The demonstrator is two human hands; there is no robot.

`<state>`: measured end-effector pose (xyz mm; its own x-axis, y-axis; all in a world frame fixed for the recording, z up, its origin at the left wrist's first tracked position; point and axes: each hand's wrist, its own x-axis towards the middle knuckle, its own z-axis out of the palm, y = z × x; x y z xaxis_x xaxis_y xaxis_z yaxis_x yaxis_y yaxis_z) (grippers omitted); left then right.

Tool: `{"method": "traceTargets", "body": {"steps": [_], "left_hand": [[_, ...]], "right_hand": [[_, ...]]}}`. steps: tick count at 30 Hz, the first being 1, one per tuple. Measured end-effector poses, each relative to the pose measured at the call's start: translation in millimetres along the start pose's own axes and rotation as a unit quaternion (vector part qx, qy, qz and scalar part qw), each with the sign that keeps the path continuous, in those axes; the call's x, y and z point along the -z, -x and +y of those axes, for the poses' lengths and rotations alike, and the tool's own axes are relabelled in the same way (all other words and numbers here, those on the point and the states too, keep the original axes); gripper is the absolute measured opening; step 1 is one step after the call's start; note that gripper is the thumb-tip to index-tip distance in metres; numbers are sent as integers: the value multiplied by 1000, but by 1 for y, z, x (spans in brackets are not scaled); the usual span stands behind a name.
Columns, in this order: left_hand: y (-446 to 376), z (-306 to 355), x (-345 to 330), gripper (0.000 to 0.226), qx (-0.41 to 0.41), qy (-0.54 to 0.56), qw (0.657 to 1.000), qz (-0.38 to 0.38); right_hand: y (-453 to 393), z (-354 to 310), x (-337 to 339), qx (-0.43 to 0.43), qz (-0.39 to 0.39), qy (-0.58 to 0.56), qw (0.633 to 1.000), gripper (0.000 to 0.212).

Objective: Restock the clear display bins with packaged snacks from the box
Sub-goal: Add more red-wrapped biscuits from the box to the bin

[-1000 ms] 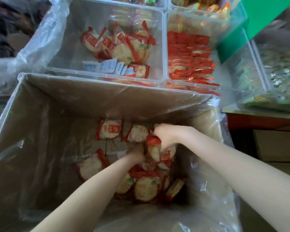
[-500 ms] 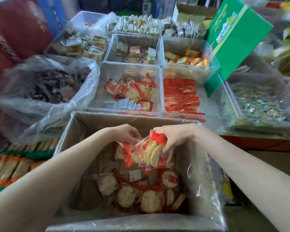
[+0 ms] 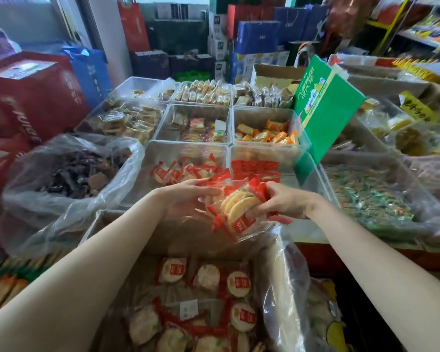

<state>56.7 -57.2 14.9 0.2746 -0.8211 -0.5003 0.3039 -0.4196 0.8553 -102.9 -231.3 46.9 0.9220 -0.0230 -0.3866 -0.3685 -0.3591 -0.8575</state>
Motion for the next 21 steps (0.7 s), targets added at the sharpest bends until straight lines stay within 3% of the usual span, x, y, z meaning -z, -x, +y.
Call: {"method": "traceTargets", "body": {"steps": [4, 8, 12, 16, 21], "left_hand": [[-27, 23, -9, 33, -16, -96, 992, 75], [-57, 49, -25, 28, -18, -181, 979, 91], [-84, 76, -47, 5, -39, -237, 968, 69], [-114, 98, -52, 10, -49, -261, 963, 53], [-171, 132, -58, 28, -77, -300, 949, 54]], "right_hand": [[16, -8, 51, -31, -8, 166, 986, 30], [2, -22, 80, 7, 10, 367, 930, 50], [-31, -12, 85, 38, 30, 438, 898, 51], [-46, 13, 112, 21, 100, 518, 849, 66], [-56, 36, 152, 15, 134, 453, 881, 75]]}}
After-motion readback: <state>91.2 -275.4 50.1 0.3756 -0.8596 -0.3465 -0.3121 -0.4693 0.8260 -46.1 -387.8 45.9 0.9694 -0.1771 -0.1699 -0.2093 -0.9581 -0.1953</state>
